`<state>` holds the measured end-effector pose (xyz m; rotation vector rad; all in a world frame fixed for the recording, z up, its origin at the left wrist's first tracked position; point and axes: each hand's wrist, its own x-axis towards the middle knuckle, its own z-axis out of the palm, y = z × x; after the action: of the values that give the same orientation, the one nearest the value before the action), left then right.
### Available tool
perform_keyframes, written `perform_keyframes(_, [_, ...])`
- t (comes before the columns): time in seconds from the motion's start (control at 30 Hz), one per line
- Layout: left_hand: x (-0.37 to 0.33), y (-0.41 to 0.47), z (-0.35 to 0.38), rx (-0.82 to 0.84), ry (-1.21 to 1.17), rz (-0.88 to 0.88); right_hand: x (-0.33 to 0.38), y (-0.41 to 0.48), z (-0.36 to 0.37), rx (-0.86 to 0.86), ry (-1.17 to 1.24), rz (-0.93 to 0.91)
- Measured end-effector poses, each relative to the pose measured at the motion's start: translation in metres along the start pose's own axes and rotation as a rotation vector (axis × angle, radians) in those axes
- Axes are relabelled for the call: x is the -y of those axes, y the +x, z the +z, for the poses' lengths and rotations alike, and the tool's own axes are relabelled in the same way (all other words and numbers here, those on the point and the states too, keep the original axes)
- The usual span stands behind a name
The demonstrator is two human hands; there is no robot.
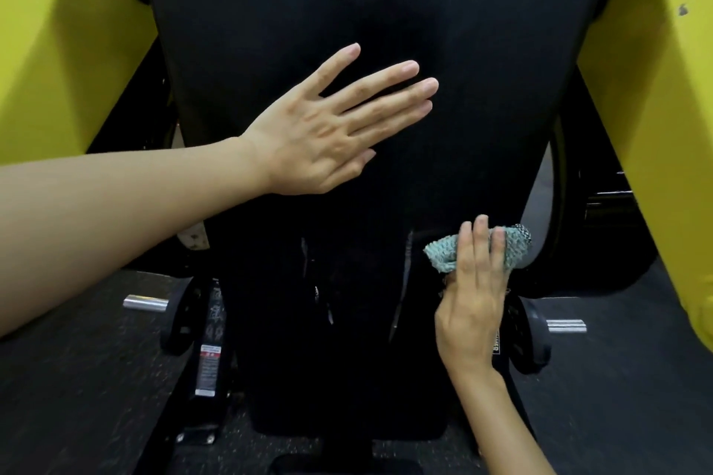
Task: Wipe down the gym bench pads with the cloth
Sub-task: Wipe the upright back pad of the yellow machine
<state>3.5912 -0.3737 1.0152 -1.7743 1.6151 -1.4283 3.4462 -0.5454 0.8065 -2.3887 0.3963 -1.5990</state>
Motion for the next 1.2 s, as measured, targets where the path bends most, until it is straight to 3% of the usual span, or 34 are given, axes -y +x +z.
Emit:
perform_keyframes(0.13, [-0.003, 0.0, 0.0, 0.007, 0.022, -0.017, 0.024, 0.0, 0.015, -0.059, 0.082, 0.029])
perform_keyframes(0.37, [-0.006, 0.0, 0.003, 0.006, 0.059, -0.01, 0.077, 0.007, 0.049, -0.009, 0.109, -0.219])
perform_keyframes(0.5, [-0.006, 0.0, 0.004, 0.021, 0.05, -0.018, 0.066, 0.007, 0.046, 0.032, 0.078, -0.295])
perform_keyframes(0.8, [-0.008, 0.0, 0.003, 0.029, 0.049, -0.022, 0.001, 0.009, 0.016, -0.097, -0.031, -0.197])
perform_keyframes(1.0, [-0.01, 0.0, 0.004, 0.023, 0.033, -0.026, 0.035, 0.008, 0.032, -0.128, 0.078, -0.018])
perform_keyframes(1.2, [-0.012, 0.001, 0.005, 0.016, 0.034, -0.024, 0.071, 0.009, 0.05, -0.076, 0.047, -0.09])
